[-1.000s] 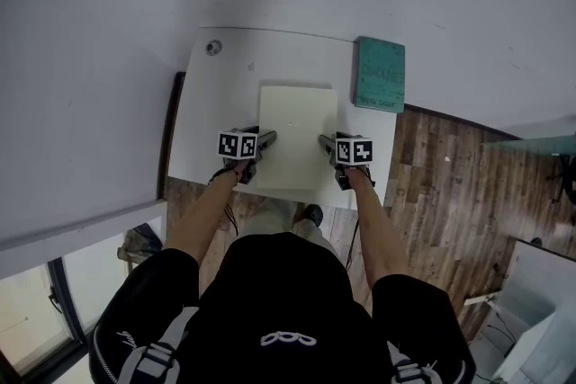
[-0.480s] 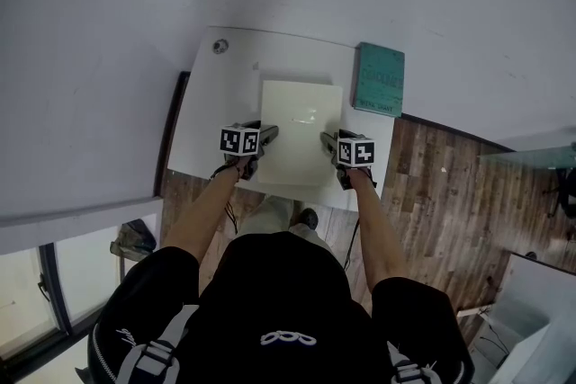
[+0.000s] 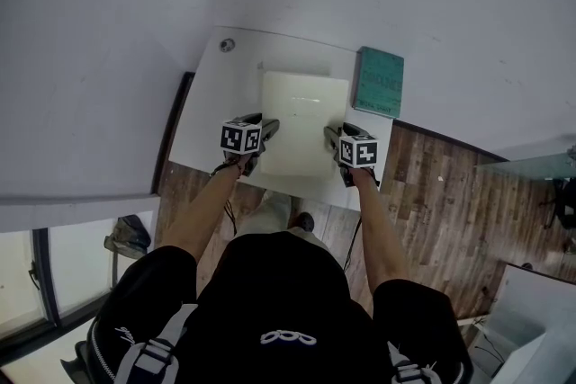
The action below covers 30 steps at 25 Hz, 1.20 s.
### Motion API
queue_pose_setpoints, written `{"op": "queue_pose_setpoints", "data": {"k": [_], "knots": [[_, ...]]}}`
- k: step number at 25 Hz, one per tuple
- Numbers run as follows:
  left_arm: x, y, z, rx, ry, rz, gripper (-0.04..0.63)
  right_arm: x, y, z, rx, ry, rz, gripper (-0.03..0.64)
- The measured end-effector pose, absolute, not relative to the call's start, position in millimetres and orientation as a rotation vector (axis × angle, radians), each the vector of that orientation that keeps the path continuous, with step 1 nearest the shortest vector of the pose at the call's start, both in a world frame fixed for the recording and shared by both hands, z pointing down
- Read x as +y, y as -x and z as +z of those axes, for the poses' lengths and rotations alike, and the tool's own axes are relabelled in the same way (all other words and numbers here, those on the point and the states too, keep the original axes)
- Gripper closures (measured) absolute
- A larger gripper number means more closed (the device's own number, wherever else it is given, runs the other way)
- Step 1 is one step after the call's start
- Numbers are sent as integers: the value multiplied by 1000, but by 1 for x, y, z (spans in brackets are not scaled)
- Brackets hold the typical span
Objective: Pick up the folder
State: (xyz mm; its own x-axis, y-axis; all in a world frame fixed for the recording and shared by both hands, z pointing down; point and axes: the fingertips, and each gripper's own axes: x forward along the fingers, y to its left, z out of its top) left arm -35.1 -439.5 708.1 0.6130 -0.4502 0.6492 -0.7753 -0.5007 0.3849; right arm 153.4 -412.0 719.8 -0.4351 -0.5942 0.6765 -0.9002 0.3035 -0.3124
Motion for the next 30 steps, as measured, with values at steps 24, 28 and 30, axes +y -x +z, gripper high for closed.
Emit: {"op": "queue_pose_setpoints", "data": {"k": [24, 28, 30], "knots": [[-403, 50, 544, -1207, -2494, 340, 371, -386, -142, 550, -2383, -1482, 433, 385], [-390, 53, 529, -1229, -2523, 306, 373, -375, -139, 532, -2407, -1488, 360, 385], [-385, 55, 521, -1239, -2537, 293, 373, -370, -137, 526, -2419, -1495, 344, 387]]}}
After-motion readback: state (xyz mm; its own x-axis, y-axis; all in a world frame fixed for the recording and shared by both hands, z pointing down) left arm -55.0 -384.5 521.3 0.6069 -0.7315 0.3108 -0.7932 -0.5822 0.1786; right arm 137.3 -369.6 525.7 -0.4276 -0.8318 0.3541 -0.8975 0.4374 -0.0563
